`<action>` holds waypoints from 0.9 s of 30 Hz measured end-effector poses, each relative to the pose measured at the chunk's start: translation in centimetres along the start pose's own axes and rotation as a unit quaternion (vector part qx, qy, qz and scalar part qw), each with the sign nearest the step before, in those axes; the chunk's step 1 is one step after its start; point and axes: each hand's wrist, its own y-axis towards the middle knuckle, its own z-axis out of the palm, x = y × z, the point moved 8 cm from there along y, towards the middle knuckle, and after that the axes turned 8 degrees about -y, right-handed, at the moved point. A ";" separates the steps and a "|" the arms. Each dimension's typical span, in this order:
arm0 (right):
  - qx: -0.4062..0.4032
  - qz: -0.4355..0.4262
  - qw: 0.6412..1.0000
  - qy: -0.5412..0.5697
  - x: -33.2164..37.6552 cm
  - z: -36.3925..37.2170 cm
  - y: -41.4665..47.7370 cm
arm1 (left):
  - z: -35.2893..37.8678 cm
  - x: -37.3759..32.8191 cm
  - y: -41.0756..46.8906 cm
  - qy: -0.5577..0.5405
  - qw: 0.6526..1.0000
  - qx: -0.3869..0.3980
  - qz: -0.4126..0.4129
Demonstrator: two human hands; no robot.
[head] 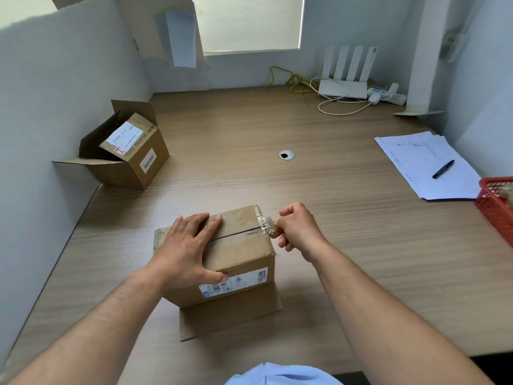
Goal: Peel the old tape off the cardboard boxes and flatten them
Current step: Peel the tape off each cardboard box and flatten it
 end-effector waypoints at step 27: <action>-0.117 -0.253 0.894 -0.352 4.3 1.1 -3.1 | 1.0 -1.8 1.2 -0.011 0.998 0.058 -0.025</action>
